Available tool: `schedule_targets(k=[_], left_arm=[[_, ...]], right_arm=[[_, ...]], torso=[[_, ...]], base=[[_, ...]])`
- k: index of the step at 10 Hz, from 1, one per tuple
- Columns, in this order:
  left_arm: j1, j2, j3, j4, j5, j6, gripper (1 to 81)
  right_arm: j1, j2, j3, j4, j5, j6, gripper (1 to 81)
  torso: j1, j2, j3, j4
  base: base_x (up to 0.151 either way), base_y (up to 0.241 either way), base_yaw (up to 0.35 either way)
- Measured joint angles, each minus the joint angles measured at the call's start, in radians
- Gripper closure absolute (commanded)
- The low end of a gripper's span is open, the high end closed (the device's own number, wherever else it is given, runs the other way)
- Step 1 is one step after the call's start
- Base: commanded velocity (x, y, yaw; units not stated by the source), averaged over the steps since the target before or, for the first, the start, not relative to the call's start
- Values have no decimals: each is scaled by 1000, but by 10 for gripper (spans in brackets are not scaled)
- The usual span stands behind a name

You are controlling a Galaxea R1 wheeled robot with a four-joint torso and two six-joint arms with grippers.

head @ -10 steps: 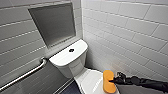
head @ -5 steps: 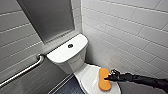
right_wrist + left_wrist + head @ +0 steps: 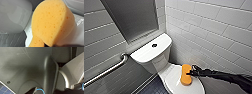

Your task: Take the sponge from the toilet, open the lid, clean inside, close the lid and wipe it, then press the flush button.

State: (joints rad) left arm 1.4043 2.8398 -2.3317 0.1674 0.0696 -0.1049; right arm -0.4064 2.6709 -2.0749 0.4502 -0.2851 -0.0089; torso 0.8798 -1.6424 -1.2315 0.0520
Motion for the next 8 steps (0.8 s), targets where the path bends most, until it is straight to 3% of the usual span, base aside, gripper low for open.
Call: schedule_targets(k=[4,8], left_arm=[[5,2,0,0,0,0,10],[8,0,0,0,0,0,10]], right_arm=[[-7,122,-175,1,27,76,811],[-47,158,-264,18,82,129,811]], torso=[[0,0,0,0],[0,0,0,0]], base=[[0,0,0],[0,0,0]])
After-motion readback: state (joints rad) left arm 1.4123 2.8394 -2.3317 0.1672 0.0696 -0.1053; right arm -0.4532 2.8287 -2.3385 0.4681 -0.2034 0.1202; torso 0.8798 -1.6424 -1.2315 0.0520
